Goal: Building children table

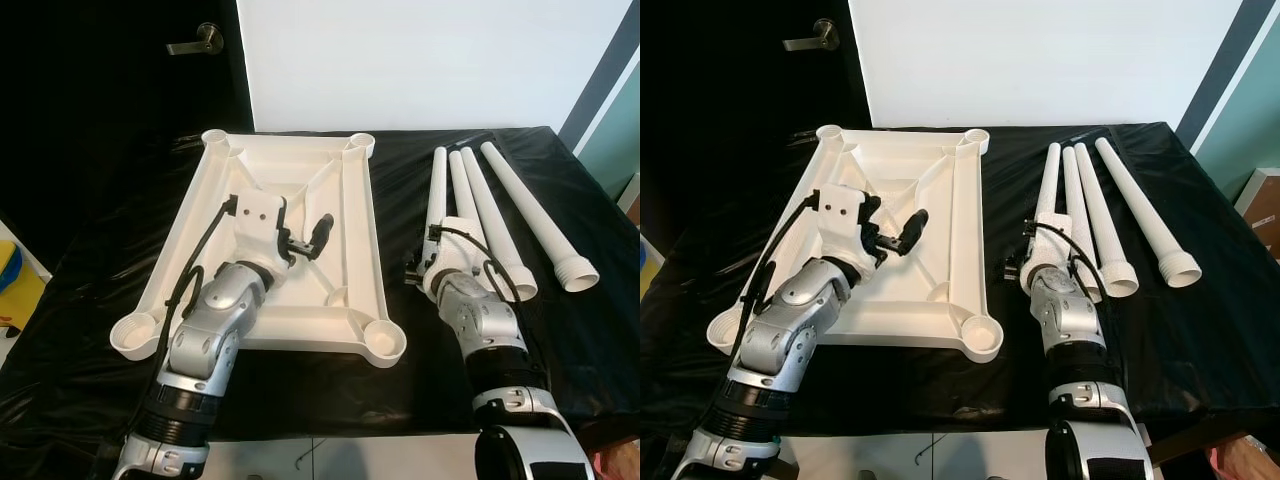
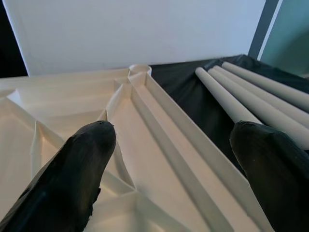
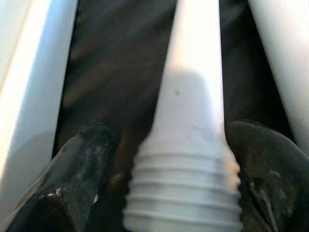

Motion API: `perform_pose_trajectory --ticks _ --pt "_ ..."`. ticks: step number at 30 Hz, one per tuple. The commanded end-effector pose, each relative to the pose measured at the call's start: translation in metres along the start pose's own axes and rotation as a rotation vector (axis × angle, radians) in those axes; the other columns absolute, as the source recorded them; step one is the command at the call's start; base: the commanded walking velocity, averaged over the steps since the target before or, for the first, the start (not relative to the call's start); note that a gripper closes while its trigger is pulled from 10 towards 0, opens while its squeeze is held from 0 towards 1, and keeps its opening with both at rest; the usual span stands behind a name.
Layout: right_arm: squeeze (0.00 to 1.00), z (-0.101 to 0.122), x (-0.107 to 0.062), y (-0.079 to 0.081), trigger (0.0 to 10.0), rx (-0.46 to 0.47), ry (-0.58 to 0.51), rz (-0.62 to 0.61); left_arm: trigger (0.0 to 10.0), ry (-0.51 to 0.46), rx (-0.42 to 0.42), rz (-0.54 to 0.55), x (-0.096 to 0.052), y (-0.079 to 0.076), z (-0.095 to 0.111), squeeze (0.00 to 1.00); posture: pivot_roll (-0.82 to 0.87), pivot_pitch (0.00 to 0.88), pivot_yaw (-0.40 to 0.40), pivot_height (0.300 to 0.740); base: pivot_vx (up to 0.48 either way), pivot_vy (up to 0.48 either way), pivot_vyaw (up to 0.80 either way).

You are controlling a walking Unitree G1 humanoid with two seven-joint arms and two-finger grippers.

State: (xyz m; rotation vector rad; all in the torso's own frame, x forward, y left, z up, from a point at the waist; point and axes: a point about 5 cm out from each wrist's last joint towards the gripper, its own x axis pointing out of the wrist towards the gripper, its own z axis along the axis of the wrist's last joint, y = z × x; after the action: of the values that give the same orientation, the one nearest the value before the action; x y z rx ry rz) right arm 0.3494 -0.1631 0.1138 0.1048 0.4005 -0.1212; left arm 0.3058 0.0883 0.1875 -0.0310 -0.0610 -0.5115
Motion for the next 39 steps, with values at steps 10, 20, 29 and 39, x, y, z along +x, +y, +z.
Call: perform_pose_trajectory --ticks 10,20,29,39 --pt "0.00 -0.007 0.003 0.000 10.0 0.014 0.047 -0.013 10.0 0.003 0.027 -0.077 -0.001 -0.004 0.003 0.00 0.01 0.016 0.002 0.740 0.000 0.000 0.00" --pt "0.00 -0.006 0.002 0.003 0.0 -0.011 0.007 0.002 10.0 -0.015 0.026 -0.041 0.002 0.003 0.006 0.00 0.01 0.010 0.005 0.740 0.000 0.000 0.00" --pt "0.00 0.018 -0.014 0.005 10.0 -0.002 -0.279 0.067 10.0 0.011 -0.187 -0.055 0.013 0.010 0.004 1.00 0.00 0.003 0.008 0.740 0.000 0.000 0.00" --pt "0.00 0.016 -0.041 0.007 10.0 -0.038 -0.492 0.284 10.0 0.029 -0.430 -0.184 0.043 0.006 0.015 0.00 -0.02 0.000 0.013 0.740 0.000 0.000 0.00"
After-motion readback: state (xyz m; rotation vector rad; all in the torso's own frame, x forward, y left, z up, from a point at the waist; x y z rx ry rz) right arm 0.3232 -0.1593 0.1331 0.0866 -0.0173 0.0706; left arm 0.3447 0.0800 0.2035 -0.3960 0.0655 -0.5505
